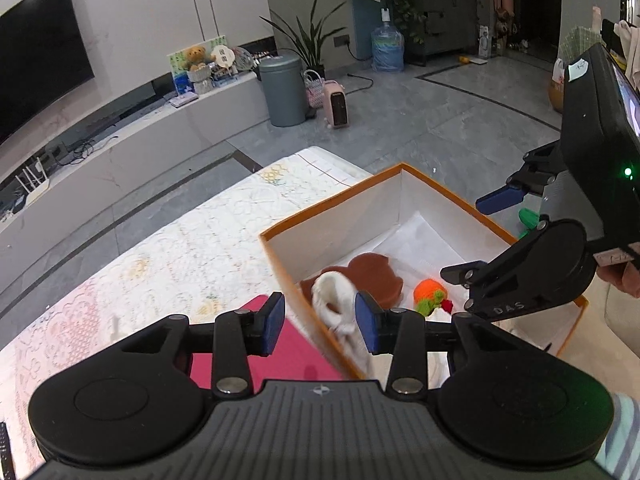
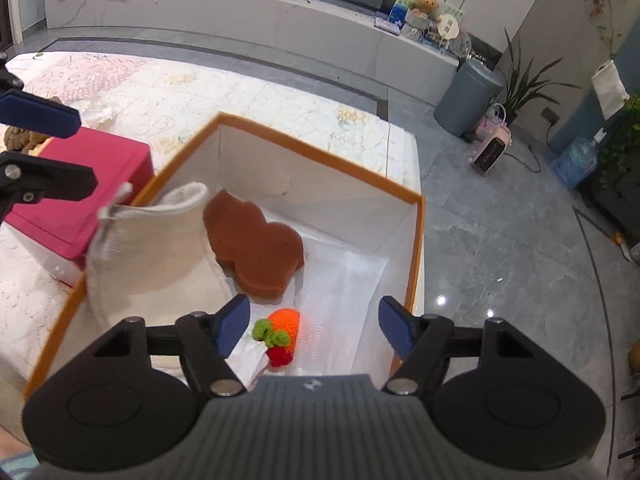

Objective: Organize soft objects
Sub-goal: 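Move both tools back over the table toward the yellow cloth and snack packet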

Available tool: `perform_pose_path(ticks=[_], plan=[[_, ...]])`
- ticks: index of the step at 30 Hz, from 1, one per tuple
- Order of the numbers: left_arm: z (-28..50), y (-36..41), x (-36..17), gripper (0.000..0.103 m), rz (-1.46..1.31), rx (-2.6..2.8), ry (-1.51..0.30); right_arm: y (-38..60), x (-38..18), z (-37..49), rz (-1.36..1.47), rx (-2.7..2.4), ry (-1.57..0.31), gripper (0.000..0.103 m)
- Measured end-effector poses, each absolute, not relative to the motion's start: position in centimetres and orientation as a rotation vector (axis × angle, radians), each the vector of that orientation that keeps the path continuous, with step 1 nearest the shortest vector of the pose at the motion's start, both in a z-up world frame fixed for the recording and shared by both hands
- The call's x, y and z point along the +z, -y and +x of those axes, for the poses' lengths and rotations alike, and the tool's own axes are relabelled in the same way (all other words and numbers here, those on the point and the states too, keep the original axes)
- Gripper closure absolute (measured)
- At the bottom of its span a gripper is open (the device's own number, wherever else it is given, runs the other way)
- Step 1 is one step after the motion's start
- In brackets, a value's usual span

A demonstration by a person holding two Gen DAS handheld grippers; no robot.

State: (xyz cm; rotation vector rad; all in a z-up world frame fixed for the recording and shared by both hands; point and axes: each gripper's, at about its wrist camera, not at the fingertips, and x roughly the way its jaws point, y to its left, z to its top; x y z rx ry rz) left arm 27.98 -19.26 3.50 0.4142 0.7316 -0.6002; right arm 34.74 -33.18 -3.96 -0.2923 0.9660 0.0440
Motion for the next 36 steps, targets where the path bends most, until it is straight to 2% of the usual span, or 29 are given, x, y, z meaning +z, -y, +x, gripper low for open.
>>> perform_pose_path(ticks=[4,22,36], plan=[[27.1,17.4,4.4,0.056,0.397,-0.587,-0.711,31.8,-2.5,33.5,-0.306,0.057,-0.939,0.029],[24.0,4.9,6.3,0.056,0.307,-0.462,-0.668,23.1,1.0,30.0,-0.244,0.216,-0.846,0.029],[24.9,-4.5,2.8,0.054,0.337,-0.342,-0.736,14.3,-0.2,32.4,-0.269,0.409,-0.842,0.029]])
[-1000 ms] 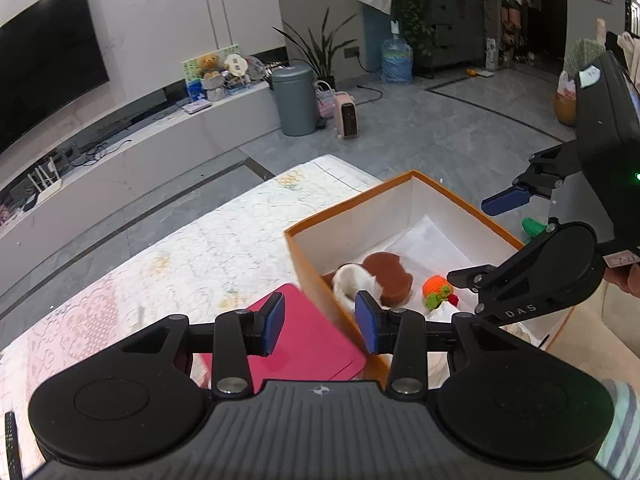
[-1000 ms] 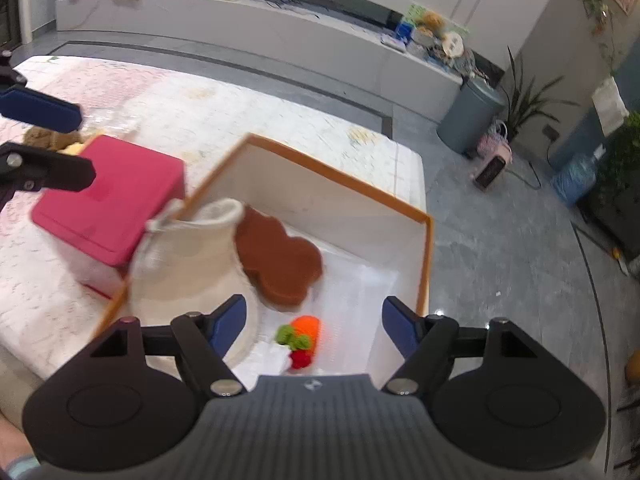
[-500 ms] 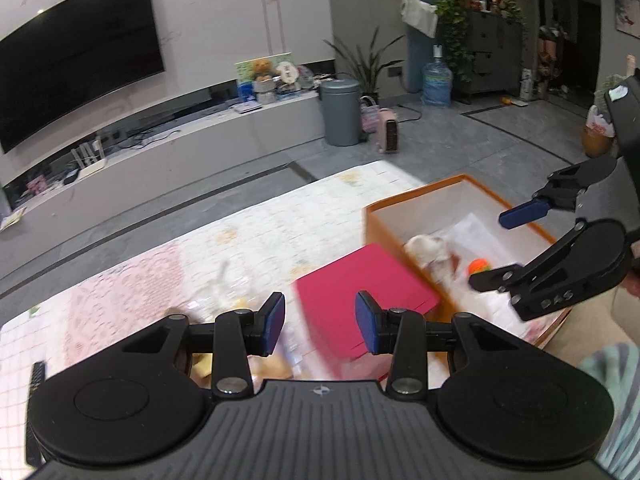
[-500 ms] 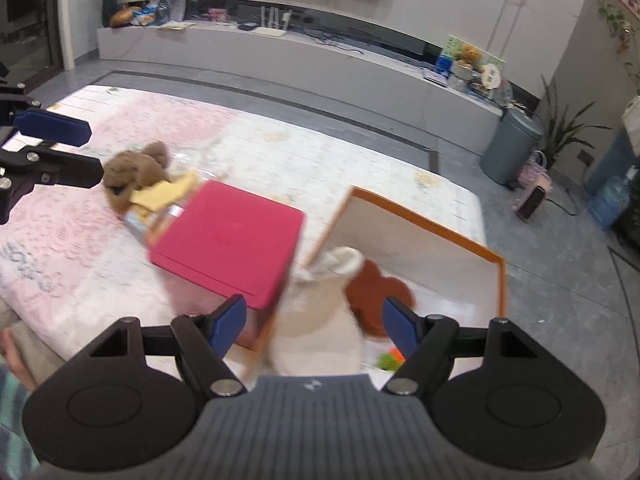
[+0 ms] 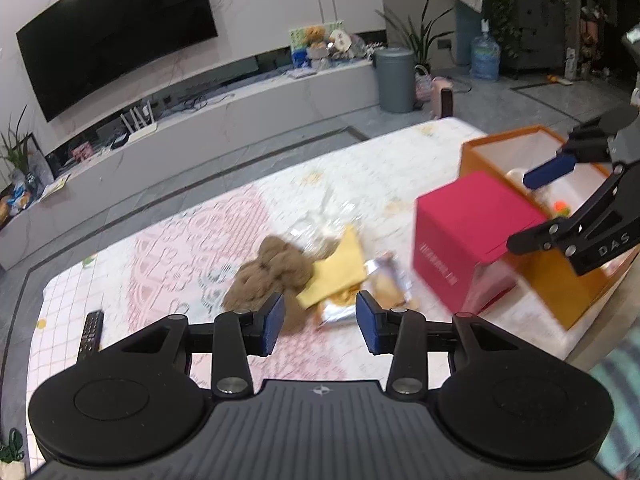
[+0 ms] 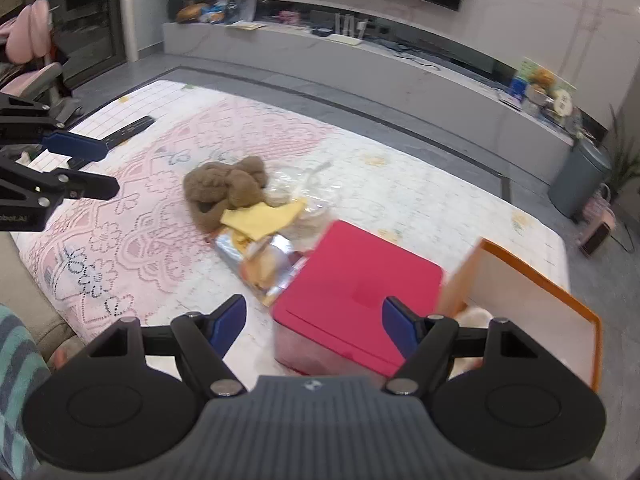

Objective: Organize soft objects
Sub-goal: 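Move both tools back over the table toward the yellow cloth and snack packet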

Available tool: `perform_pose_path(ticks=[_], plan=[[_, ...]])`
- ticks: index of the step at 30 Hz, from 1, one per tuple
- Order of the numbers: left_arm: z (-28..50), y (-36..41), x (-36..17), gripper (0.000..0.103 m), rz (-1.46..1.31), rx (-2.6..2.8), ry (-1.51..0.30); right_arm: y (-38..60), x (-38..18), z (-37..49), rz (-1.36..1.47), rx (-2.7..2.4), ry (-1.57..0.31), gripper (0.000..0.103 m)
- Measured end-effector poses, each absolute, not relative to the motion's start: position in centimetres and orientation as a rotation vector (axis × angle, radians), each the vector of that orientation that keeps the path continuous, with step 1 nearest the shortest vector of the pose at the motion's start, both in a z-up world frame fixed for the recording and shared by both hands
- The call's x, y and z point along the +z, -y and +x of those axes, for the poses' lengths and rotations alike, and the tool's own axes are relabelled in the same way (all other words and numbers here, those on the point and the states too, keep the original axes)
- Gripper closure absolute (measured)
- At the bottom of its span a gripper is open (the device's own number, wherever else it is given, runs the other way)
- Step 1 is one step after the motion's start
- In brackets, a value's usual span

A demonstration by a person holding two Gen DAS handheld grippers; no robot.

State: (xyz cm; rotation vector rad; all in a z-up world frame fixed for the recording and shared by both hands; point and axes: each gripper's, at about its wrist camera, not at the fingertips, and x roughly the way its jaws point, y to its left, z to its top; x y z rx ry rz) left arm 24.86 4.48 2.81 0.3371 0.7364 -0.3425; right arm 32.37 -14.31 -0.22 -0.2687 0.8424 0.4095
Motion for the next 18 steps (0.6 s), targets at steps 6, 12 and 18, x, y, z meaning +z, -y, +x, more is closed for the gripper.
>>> perform_pose_path(ticks=[6,12,18], plan=[[26.0,-6.9,0.8,0.053,0.308,-0.35,-0.767,11.1,-1.3,34.4,-0.324,0.464,-0.832,0.029],[27.4,-6.7,-1.1,0.053,0.339,-0.405,-0.771,8.1,-2.8,36.8,-0.418,0.518,-0.835,0.029],[29.8,-5.0,-3.6,0.053,0.427,-0.486,-0.757,6.0,-5.1,40.1,-0.528,0.539,-0.871,0.034]])
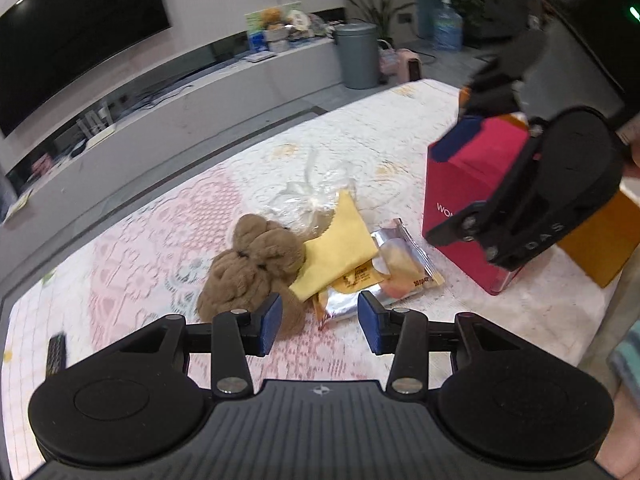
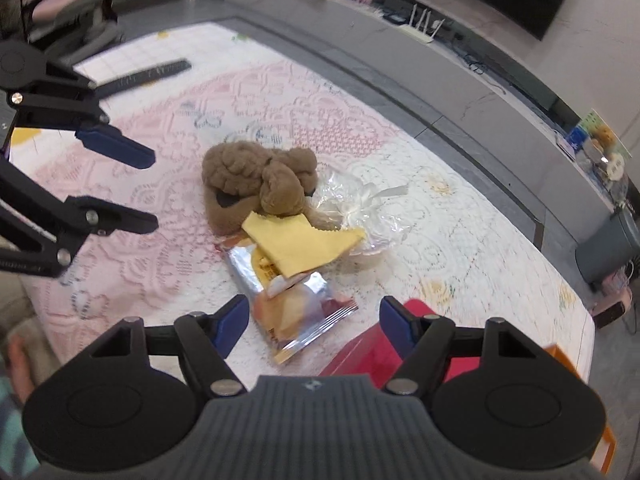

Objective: Organize soft objects
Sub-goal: 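Move both tools back over the table toward the yellow cloth and snack packet, then grasp the yellow cloth with the left tool while the right tool grasps the Deeyeo snack packet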

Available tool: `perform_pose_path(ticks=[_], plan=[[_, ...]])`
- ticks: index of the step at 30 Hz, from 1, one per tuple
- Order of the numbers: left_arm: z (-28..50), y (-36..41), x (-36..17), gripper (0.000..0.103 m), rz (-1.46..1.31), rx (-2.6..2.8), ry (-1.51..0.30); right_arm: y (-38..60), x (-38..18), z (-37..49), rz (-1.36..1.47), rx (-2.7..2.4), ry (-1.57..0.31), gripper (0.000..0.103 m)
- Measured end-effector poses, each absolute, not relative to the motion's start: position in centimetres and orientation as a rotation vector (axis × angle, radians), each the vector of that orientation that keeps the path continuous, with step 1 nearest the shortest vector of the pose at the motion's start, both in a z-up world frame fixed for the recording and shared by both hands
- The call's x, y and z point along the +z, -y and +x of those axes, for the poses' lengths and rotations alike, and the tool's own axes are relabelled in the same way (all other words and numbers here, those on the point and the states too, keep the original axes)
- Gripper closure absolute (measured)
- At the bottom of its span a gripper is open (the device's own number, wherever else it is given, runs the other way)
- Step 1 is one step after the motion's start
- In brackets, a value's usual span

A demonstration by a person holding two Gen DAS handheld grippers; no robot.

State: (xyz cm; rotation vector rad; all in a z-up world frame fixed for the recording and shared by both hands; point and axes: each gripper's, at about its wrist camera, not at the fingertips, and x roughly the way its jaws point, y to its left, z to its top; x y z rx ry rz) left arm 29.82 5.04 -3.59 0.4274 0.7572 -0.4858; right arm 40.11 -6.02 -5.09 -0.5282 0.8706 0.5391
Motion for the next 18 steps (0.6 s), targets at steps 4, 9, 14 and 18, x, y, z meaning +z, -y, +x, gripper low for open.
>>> perform_pose_path(ticks=[4,9,14,18], plan=[[31.9,-3.9,-5.6,0.053,0.462,-0.534,-0.76,4.9,-6.6,42.3,-0.613,0.615,-0.904,0.034],[34.0,-2.6,-7.8,0.053,0.511,-0.607,-0.783,4.0,-8.5,44.6,-0.714,0.669,-0.973,0.034],[35.8,-1.2,-9.8,0.053,0.581,-0.624,-0.801,3.5,-10.1,46.4,-0.786,0.737,-1.054,0.033],[36.9,-0.6,-10.6,0.053,0.595,-0.648,-0.808,3.4,-10.9,47.2,-0.815,0.772,-1.087,0.033]])
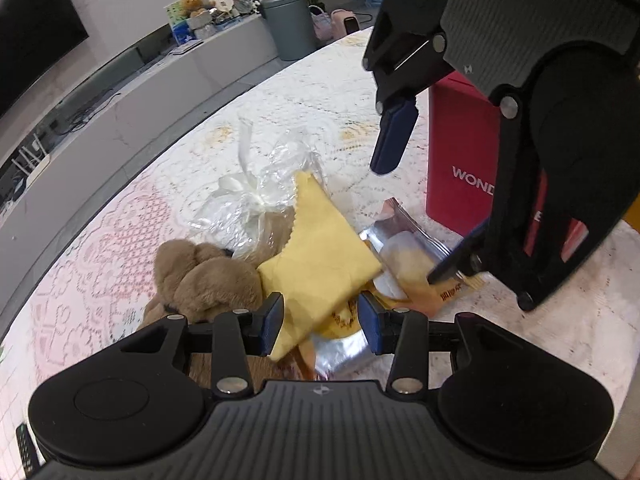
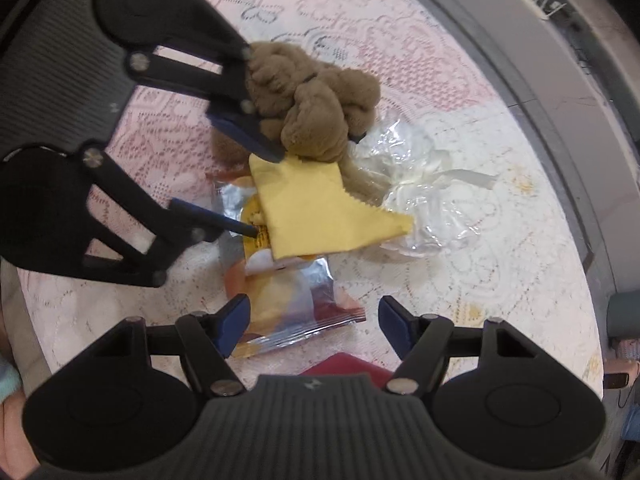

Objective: Organize soft objects
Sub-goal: 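Grasp the yellow cloth with the left tool while the right tool grasps the Deeyeo snack packet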

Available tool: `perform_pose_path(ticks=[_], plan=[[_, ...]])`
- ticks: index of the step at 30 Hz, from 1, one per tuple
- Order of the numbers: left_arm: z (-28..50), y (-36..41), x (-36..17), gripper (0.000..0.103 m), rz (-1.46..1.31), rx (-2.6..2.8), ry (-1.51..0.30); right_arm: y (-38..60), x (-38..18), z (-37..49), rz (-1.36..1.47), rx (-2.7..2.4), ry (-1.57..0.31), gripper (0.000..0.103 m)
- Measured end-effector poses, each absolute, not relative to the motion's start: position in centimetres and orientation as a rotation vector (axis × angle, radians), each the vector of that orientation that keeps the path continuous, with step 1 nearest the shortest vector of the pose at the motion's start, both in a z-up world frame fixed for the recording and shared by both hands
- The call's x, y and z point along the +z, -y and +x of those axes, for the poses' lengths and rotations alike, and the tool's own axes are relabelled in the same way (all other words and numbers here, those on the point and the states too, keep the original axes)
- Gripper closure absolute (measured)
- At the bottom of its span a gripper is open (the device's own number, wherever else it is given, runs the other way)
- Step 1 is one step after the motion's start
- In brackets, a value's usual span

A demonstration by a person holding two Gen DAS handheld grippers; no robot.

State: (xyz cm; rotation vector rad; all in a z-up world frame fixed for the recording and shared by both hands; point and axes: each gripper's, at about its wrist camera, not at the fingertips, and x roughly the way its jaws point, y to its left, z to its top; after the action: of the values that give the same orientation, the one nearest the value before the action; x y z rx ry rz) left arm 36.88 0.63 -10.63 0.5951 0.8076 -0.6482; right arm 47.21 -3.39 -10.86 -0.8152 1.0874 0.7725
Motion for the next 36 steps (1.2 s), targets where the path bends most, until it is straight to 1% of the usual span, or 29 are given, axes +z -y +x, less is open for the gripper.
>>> perform_pose_path(ticks=[3,4,5,6,7,8,11,13,14,17,20,26,27,30,33,35,36], plan=[[37.5,-0.4,-11.0,0.053,0.579,-0.656,-0.814,3.2,-11.1,47.7,-0.82,0.801,-1.109,0.03],[37.7,-0.3,-11.0,0.059,0.568,-0.657,-0.817,3.1,-11.2,47.8,-0.821,0.808,-1.12,0.028],[37.9,-0.3,-11.0,0.072,0.556,-0.66,-0.821,3.0,-11.3,47.9,-0.825,0.814,-1.126,0.028],[38.0,-0.4,-11.0,0.078,0.549,-0.656,-0.823,2.9,-11.4,47.9,-0.828,0.82,-1.13,0.028],[38.1,-0.4,-11.0,0.091,0.548,-0.65,-0.83,2.9,-11.4,47.9,-0.832,0.827,-1.135,0.028],[38.1,-0.5,-11.1,0.098,0.548,-0.64,-0.833,2.7,-11.5,47.9,-0.837,0.833,-1.139,0.028],[37.8,-0.9,-10.9,0.099,0.527,-0.617,-0.82,2.4,-11.5,48.1,-0.841,0.851,-1.138,0.027],[37.5,-1.6,-10.1,0.099,0.482,-0.606,-0.809,2.0,-11.5,48.3,-0.846,0.854,-1.136,0.022],[37.3,-2.0,-9.7,0.1,0.468,-0.595,-0.805,1.8,-11.6,48.3,-0.845,0.858,-1.135,0.021],[37.1,-3.4,-8.3,0.1,0.428,-0.566,-0.83,0.9,-11.9,48.2,-0.859,0.869,-1.134,0.02],[36.6,-4.6,-7.5,0.1,0.447,-0.547,-0.845,-0.2,-12.5,48.3,-0.88,0.87,-1.147,0.02],[35.6,-6.5,-8.0,0.099,0.453,-0.515,-0.869,-2.0,-14.2,48.3,-0.938,0.851,-1.176,0.02],[35.6,-6.7,-8.2,0.099,0.443,-0.513,-0.87,-2.1,-14.4,48.3,-0.942,0.85,-1.182,0.021],[35.3,-7.1,-8.3,0.099,0.416,-0.522,-0.872,-2.4,-14.9,48.4,-0.931,0.833,-1.206,0.032],[35.0,-7.3,-8.4,0.099,0.411,-0.526,-0.871,-2.2,-15.1,48.5,-0.906,0.814,-1.218,0.034],[34.8,-7.4,-8.4,0.099,0.407,-0.521,-0.872,-2.2,-15.0,48.5,-0.894,0.811,-1.222,0.037],[34.8,-7.4,-8.4,0.099,0.402,-0.519,-0.874,-2.2,-15.0,48.4,-0.892,0.809,-1.22,0.041]])
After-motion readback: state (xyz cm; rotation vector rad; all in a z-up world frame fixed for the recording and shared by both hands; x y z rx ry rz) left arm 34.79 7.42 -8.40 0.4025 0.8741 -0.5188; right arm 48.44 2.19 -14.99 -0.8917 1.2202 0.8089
